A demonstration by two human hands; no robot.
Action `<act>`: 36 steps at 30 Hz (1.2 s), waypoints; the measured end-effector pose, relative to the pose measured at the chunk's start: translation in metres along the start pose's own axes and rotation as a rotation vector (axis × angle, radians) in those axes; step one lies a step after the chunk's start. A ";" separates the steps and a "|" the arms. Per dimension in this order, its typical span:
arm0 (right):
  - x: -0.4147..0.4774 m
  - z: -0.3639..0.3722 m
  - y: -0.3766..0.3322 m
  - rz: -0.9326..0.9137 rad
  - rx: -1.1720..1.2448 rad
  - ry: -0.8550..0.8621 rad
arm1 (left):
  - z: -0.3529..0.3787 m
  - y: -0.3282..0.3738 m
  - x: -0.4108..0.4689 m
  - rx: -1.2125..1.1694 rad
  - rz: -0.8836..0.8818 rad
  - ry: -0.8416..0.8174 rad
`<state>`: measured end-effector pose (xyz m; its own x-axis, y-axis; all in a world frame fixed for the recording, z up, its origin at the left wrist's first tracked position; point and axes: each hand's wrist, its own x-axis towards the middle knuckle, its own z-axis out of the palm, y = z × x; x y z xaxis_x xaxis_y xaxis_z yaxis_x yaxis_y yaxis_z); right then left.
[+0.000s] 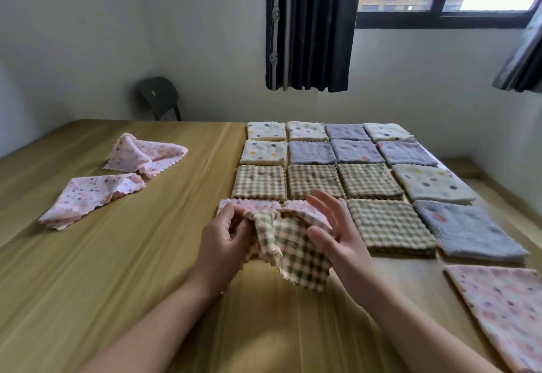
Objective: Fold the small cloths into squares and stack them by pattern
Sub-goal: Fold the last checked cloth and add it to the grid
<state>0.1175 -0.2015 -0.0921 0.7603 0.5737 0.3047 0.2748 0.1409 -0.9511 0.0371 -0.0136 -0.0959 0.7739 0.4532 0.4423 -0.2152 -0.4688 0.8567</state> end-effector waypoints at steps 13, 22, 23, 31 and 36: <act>-0.007 0.023 0.004 -0.357 -0.914 0.026 | 0.002 0.009 -0.008 0.156 0.008 -0.028; -0.004 0.016 -0.002 -0.151 -0.475 0.040 | 0.002 0.010 -0.007 0.127 0.098 -0.082; -0.005 0.016 -0.006 -0.165 -0.485 0.012 | 0.001 0.009 -0.007 0.131 0.108 -0.081; -0.009 0.028 -0.001 -0.118 -0.680 0.001 | 0.002 0.005 -0.006 0.112 0.094 -0.077; -0.004 0.017 -0.009 0.028 -0.260 0.204 | -0.008 -0.002 -0.001 0.342 0.248 -0.256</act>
<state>0.1014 -0.1912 -0.0853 0.8645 0.3977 0.3075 0.3733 -0.0983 -0.9225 0.0316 -0.0070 -0.0960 0.8551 0.1157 0.5054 -0.2365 -0.7804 0.5789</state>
